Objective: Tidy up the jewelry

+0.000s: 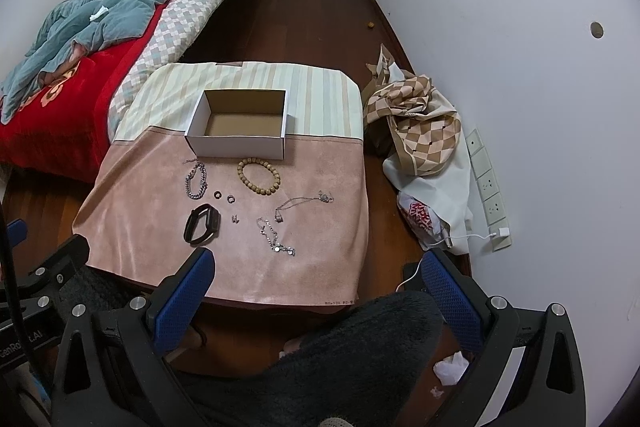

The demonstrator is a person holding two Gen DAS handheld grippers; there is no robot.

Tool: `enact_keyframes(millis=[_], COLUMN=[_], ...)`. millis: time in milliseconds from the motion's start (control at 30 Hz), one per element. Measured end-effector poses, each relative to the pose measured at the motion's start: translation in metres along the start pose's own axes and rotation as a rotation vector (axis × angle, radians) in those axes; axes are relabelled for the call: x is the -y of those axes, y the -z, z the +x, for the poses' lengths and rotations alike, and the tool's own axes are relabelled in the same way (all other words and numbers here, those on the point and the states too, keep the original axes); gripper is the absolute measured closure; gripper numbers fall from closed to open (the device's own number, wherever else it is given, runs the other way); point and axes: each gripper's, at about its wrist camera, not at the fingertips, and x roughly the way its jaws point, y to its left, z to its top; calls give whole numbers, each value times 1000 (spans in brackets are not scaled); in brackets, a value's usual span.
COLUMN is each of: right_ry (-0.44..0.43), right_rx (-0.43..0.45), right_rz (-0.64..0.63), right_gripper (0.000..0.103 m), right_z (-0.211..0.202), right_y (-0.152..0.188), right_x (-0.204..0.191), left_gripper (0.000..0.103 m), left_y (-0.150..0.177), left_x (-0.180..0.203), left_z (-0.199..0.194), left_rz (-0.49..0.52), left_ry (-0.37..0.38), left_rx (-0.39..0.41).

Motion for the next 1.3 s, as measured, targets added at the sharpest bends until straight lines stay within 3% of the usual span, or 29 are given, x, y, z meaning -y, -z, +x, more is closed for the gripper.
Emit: enact_keyframes(millis=[1300], right_ry=[9], right_rx=[4], right_rz=[-1], right_gripper=[0], right_z=[-5], right_y=[-1], right_x=[4], left_gripper=[0], left_y=[1], left_x=[-3], left_z=[-2], left_rz=[6], left_ry=[0], left_rx=[18])
